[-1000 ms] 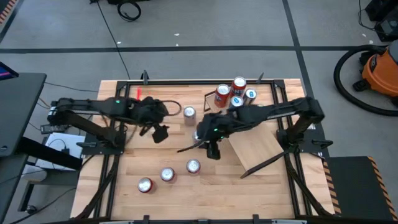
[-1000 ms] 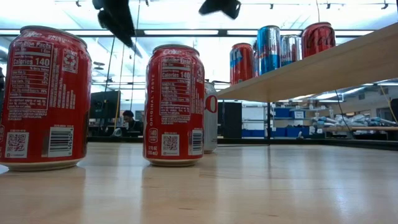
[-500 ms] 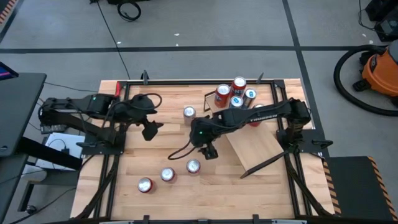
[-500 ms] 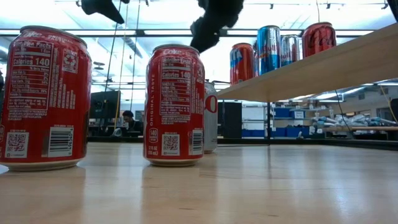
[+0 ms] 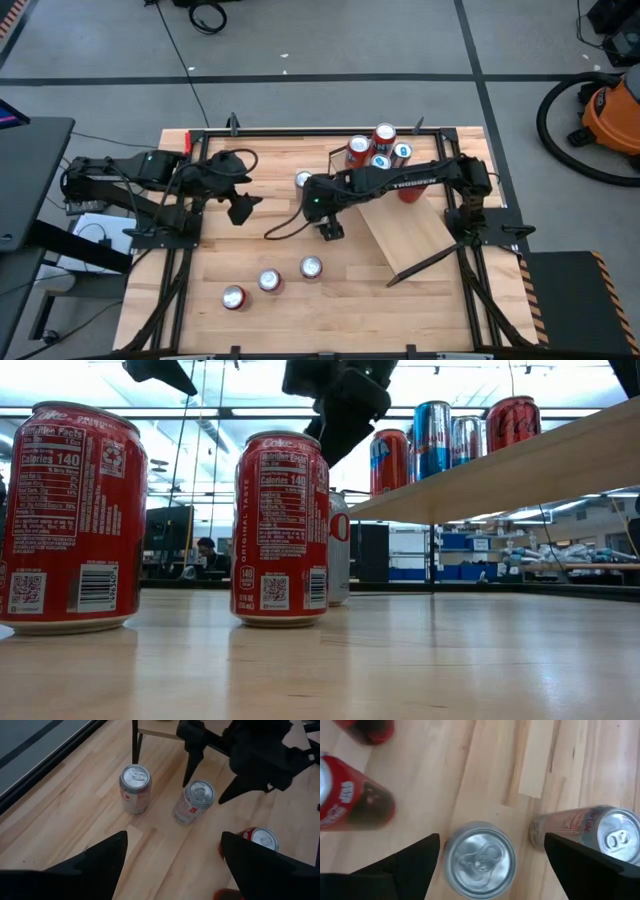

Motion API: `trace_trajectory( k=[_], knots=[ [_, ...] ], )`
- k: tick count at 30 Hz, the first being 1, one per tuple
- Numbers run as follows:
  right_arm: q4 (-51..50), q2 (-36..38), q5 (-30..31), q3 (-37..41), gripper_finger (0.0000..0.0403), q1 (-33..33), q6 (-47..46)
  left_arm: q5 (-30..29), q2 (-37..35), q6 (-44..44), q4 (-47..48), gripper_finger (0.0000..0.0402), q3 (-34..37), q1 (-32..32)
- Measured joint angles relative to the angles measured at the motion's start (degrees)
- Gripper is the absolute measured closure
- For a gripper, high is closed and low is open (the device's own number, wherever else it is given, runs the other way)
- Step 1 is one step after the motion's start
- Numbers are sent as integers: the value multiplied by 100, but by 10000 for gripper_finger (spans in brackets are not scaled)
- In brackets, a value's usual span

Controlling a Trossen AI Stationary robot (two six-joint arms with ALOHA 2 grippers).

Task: Place canned beverage on shelf
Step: Put the bottom white soda can on the shelf

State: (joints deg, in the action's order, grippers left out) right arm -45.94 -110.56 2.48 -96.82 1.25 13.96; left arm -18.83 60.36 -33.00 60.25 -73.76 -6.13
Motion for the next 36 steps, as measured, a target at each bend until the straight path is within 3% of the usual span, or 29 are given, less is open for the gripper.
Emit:
trace_trajectory(
  k=[12, 36],
  knots=[
    [17, 14, -629, 327, 35, -208, 4, -2, 0, -45, 0, 70, 0, 0],
    [75, 353, 2, 332, 35, -253, -100, -2, 0, -89, 2, 70, 0, 0]
  ],
)
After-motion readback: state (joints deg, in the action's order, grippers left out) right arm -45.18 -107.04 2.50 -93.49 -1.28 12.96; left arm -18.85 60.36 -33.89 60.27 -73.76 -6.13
